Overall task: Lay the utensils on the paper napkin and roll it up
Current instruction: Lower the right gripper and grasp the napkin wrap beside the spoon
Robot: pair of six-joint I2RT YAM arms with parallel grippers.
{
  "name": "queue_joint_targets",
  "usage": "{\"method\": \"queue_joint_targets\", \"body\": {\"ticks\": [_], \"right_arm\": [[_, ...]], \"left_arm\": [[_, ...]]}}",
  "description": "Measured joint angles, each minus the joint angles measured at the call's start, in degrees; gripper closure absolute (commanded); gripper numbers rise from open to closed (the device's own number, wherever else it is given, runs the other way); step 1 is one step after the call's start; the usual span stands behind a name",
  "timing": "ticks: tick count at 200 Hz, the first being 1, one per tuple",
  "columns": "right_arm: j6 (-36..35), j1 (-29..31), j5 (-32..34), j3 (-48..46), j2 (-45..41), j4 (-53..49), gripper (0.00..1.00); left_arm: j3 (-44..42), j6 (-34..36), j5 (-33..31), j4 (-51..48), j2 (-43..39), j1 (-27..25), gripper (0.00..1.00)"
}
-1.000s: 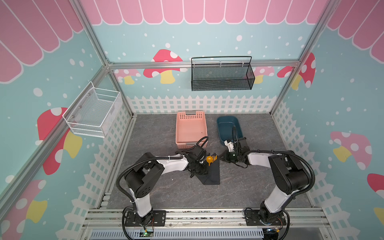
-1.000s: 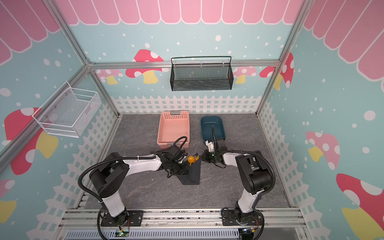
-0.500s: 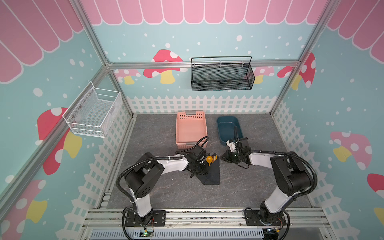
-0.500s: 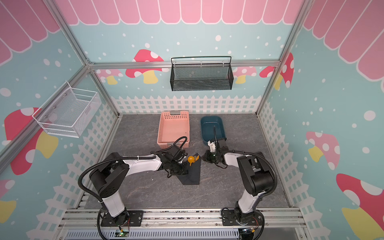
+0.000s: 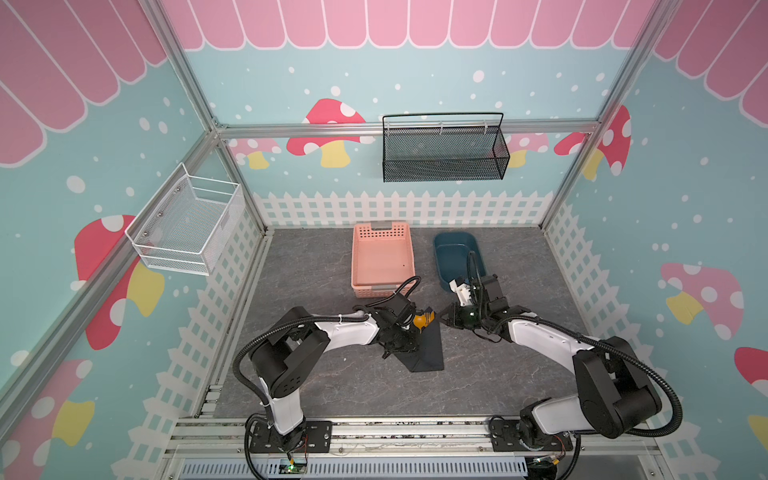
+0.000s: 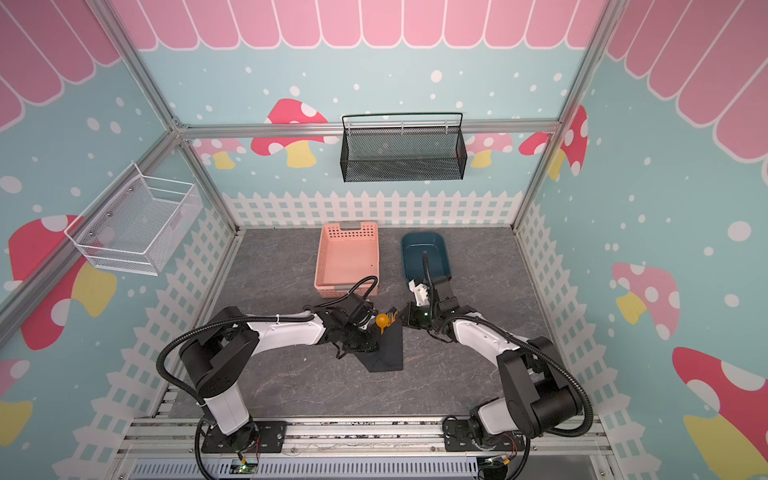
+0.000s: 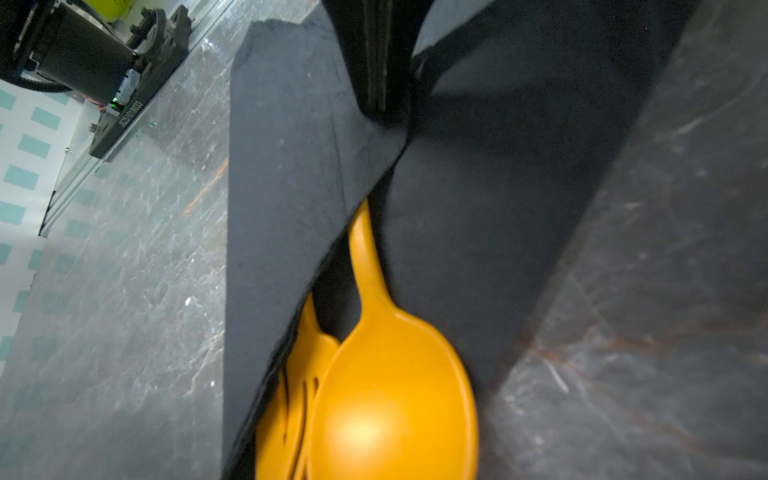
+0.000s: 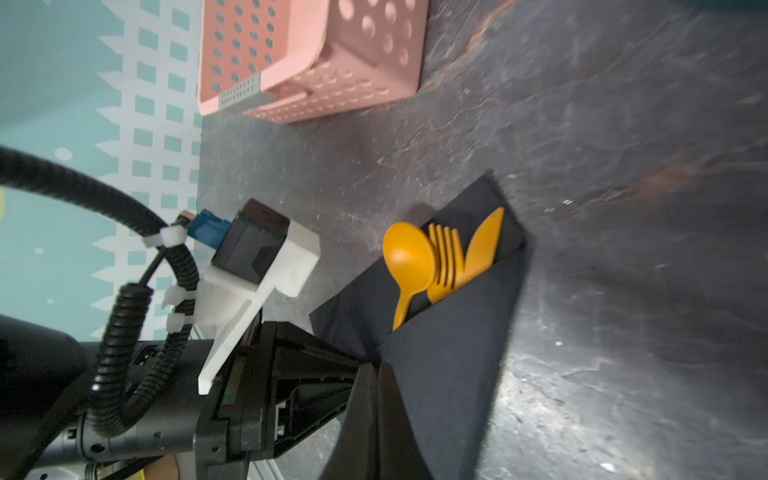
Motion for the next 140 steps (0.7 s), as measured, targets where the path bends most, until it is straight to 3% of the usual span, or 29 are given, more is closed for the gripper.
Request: {"method": "queue_joint_targets", "body": {"ticks": [67,140], "right_arm": [[5.7,9.7,0.7,0.5,9.0,0.5,1.0],[10.2,11.4,3.9,0.5,12.1,3.1,1.0]], "left_arm": [[-1.3,-0.6,-0.9,0.4,-1.1,0.0,0.98],[-1.8,-1.4,-1.0,0.8,-1.3,0.1,0.98]]}}
